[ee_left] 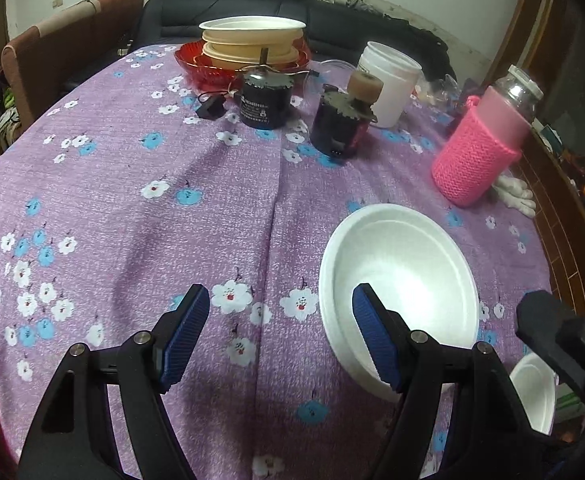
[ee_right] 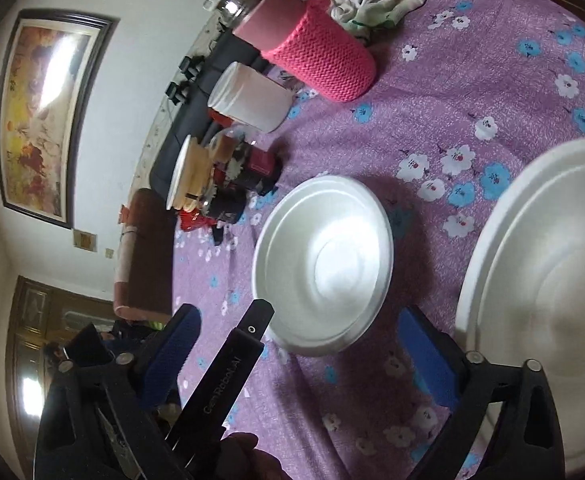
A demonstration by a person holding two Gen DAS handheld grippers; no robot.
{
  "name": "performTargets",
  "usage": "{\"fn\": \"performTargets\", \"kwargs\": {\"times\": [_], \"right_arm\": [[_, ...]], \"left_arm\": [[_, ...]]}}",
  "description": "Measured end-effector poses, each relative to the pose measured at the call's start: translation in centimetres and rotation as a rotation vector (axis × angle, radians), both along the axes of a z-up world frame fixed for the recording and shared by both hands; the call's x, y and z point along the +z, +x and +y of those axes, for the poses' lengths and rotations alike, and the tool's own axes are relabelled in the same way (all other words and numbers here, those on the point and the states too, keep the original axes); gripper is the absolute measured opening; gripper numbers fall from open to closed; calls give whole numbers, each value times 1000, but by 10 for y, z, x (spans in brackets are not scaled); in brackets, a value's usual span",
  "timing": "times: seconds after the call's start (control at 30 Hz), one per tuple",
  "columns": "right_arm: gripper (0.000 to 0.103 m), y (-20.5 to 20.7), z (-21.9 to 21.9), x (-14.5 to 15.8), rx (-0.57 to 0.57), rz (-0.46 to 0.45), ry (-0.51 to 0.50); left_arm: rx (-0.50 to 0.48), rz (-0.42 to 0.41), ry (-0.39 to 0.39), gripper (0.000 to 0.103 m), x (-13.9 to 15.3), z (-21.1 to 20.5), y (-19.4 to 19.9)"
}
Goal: Organize plates and bowls
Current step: 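Grasp the rim of the white foam bowl with both grippers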
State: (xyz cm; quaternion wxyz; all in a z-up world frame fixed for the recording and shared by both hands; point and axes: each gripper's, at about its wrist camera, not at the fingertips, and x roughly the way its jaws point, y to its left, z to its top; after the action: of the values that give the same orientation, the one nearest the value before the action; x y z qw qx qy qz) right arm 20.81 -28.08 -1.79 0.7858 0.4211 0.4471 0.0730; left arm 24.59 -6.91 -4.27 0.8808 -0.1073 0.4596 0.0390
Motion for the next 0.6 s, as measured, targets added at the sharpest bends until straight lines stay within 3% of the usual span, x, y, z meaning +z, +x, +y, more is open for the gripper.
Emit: {"fn": "performTargets", "kwargs": {"times": [0.3,0.43,0.6], "right_arm": [[89,23,2,-4,30,72,-90],[72,33,-4,-13,44,126,-93],[61,40,-7,-19,52,155,-119]], "left_arm": [[1,2,13,74,-6,-5,9],[-3,2,23,73,-8,-7,12],[-11,18,34,73,-13,-10,16]]}}
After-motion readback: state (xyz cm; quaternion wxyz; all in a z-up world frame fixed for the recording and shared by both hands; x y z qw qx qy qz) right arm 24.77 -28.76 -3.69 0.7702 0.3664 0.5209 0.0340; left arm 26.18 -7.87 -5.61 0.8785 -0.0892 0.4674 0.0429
